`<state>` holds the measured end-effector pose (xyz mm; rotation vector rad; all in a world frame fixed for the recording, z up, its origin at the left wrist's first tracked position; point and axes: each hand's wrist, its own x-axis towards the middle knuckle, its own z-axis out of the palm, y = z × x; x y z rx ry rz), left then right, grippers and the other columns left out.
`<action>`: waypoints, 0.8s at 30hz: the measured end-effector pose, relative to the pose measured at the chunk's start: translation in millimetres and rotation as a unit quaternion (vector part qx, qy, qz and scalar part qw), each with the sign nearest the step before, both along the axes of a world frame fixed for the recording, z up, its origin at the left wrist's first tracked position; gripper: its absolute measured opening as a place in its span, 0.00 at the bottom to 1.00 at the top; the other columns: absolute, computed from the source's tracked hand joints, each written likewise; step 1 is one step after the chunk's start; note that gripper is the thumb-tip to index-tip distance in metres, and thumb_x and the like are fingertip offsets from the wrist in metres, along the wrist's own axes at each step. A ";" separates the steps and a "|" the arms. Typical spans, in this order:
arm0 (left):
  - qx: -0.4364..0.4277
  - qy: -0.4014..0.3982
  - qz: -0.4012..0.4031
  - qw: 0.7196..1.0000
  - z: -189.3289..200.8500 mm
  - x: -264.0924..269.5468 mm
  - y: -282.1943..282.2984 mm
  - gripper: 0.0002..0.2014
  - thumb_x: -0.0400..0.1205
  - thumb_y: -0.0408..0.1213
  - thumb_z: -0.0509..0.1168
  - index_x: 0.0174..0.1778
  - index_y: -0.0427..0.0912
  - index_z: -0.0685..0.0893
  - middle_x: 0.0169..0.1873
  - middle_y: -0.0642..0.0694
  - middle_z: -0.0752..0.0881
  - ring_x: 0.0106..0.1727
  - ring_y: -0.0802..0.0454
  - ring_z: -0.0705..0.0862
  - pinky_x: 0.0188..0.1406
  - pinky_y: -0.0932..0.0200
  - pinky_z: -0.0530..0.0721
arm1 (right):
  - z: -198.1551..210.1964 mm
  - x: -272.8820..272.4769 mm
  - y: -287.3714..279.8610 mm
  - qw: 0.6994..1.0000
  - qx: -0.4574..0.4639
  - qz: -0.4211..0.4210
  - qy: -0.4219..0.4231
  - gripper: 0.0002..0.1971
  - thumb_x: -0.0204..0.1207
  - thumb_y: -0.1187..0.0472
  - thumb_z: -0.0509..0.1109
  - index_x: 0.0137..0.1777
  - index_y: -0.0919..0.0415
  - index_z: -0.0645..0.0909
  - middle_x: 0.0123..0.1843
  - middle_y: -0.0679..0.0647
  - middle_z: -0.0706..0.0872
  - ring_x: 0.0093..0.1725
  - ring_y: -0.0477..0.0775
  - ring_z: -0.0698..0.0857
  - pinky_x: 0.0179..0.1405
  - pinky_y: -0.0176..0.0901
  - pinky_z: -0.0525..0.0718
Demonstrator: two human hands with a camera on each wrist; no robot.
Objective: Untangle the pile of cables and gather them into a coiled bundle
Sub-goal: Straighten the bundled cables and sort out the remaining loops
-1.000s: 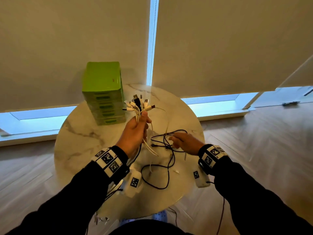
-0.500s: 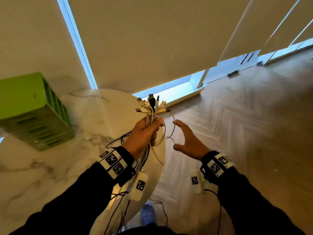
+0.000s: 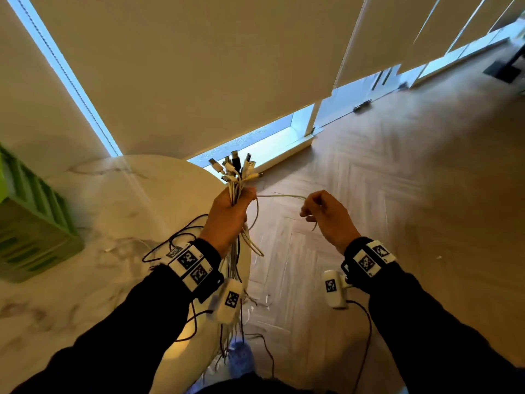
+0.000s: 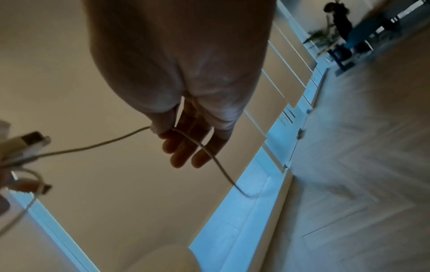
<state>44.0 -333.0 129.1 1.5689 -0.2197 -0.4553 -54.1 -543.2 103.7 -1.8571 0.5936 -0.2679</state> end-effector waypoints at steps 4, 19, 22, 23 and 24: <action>-0.004 0.015 0.042 0.999 -4.2 10.2 -0.6 0.13 0.88 0.50 0.63 0.47 0.44 0.82 0.25 0.50 0.65 0.24 0.56 0.65 0.24 0.59 0.69 | -9.4 -8.9 -11.6 1.000 -0.023 0.013 0.014 0.07 0.88 0.58 0.64 0.54 0.61 0.79 0.42 0.58 0.90 0.42 0.54 0.91 0.44 0.44 0.90; -0.181 0.167 -0.029 0.969 3.9 27.9 18.3 0.16 0.90 0.47 0.59 0.40 0.44 0.80 0.27 0.52 0.66 0.23 0.58 0.59 0.22 0.64 0.57 | -14.1 25.7 28.4 0.990 -0.040 0.119 0.058 0.15 0.87 0.53 0.63 0.72 0.51 0.78 0.69 0.48 0.84 0.68 0.48 0.83 0.63 0.34 0.79; -0.172 0.176 -0.051 0.968 1.1 29.5 20.6 0.17 0.90 0.47 0.59 0.39 0.44 0.82 0.26 0.52 0.66 0.22 0.58 0.59 0.20 0.64 0.59 | 27.1 50.6 66.9 0.981 0.084 0.172 -0.017 0.19 0.88 0.53 0.63 0.77 0.55 0.73 0.65 0.50 0.86 0.61 0.45 0.87 0.64 0.46 0.86; -0.164 0.173 -0.056 0.970 0.7 29.7 21.3 0.17 0.90 0.48 0.59 0.39 0.44 0.82 0.26 0.52 0.67 0.22 0.58 0.60 0.20 0.64 0.61 | 37.6 55.7 75.5 0.978 0.096 0.181 -0.035 0.19 0.89 0.57 0.62 0.78 0.57 0.72 0.59 0.51 0.88 0.57 0.45 0.89 0.62 0.46 0.87; -0.157 0.170 -0.054 0.971 0.3 29.4 21.9 0.17 0.90 0.48 0.59 0.39 0.44 0.81 0.27 0.52 0.67 0.22 0.58 0.61 0.20 0.64 0.62 | 44.8 60.0 81.3 0.977 0.094 0.185 -0.050 0.18 0.89 0.60 0.62 0.76 0.59 0.74 0.52 0.52 0.88 0.51 0.46 0.90 0.59 0.47 0.88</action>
